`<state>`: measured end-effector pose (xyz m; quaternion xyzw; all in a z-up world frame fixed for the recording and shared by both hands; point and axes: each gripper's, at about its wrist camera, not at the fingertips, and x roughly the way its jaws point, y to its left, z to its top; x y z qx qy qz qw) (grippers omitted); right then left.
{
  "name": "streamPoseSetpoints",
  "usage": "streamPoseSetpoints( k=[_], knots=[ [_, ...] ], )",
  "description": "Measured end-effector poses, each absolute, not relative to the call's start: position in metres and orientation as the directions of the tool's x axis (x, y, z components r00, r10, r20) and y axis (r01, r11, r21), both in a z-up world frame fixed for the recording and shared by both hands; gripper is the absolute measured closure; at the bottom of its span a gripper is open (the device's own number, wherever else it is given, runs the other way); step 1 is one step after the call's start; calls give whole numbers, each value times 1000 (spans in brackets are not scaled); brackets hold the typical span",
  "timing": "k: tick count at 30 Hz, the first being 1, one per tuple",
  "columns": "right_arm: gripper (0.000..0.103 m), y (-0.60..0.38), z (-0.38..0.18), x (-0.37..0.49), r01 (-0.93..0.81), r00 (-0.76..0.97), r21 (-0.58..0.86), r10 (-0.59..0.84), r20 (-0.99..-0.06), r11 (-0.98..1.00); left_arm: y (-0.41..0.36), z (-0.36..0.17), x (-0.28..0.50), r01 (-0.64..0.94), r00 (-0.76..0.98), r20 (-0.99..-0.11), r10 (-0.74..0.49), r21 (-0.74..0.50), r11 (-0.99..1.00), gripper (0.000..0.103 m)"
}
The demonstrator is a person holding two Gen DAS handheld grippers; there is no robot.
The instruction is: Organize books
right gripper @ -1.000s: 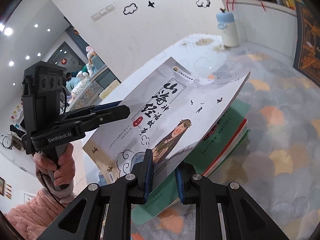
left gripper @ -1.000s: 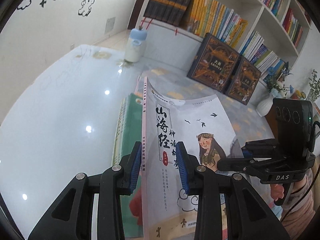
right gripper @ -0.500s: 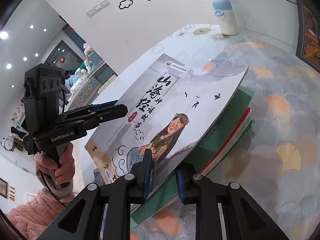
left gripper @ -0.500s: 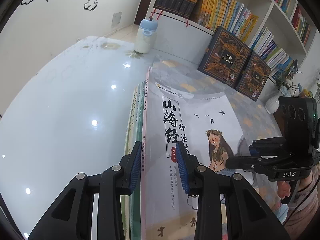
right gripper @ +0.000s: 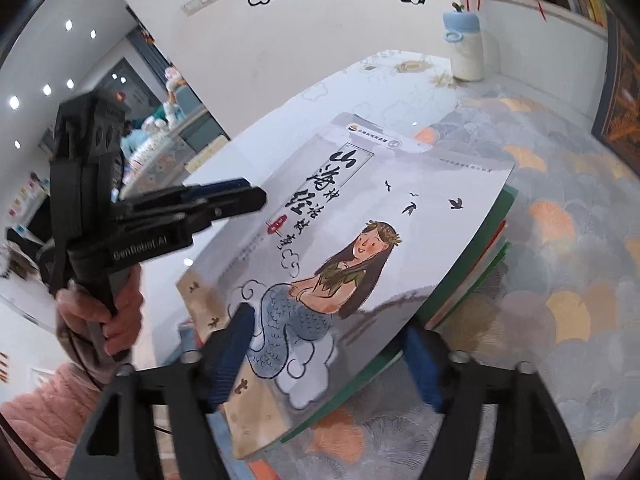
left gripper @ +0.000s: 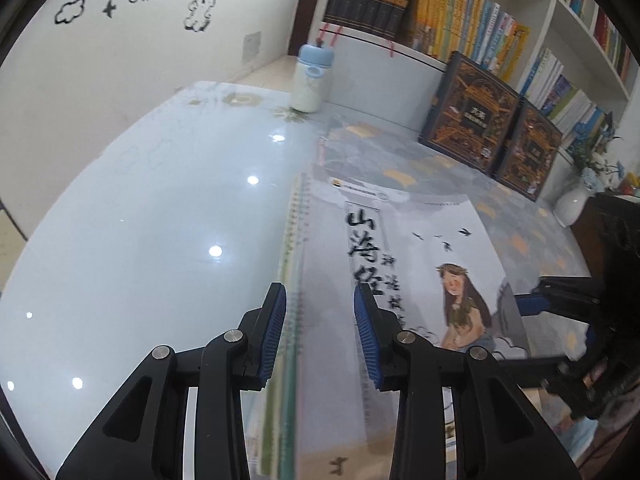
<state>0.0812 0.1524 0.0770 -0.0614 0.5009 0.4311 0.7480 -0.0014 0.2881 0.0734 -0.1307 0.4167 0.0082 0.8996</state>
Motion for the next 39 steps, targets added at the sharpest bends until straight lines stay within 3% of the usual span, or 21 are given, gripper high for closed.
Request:
streamPoseSetpoints(
  k=[4,7,17,19,23,26,32,34,39],
  knots=[
    [28,154,77,75,-723,151,283,544,-826,630,298,73,-5,-157,646,-757,-95,-254,954,65],
    [25,155,76,75,-724,139,286,539,-831,628,301,73,-8,-170,649,-754,-106,-280,945,45],
    [25,155,75,67,-753,156,220,493,-856,620,285,88,-18,-146,676,-733,-74,-231,962,37],
    [25,146,74,67,-736,174,209,479,-860,644,277,91,-19,-142,673,-738,-55,-203,969,20],
    [25,118,82,60,-688,233,204,479,-846,696,255,99,-27,-126,694,-719,-28,-159,979,1],
    [24,87,97,48,-632,285,234,503,-816,739,237,102,-28,-114,699,-715,-33,-156,981,1],
    [1,19,134,9,-534,380,343,582,-719,773,182,101,-25,-85,666,-745,-35,-123,989,1],
    [0,1,141,-6,-506,407,371,594,-694,779,158,100,-24,-51,665,-746,-38,-96,994,1],
    [0,-34,158,-41,-412,573,199,423,-702,889,107,100,-26,48,661,-739,-127,-127,991,1]
  ],
)
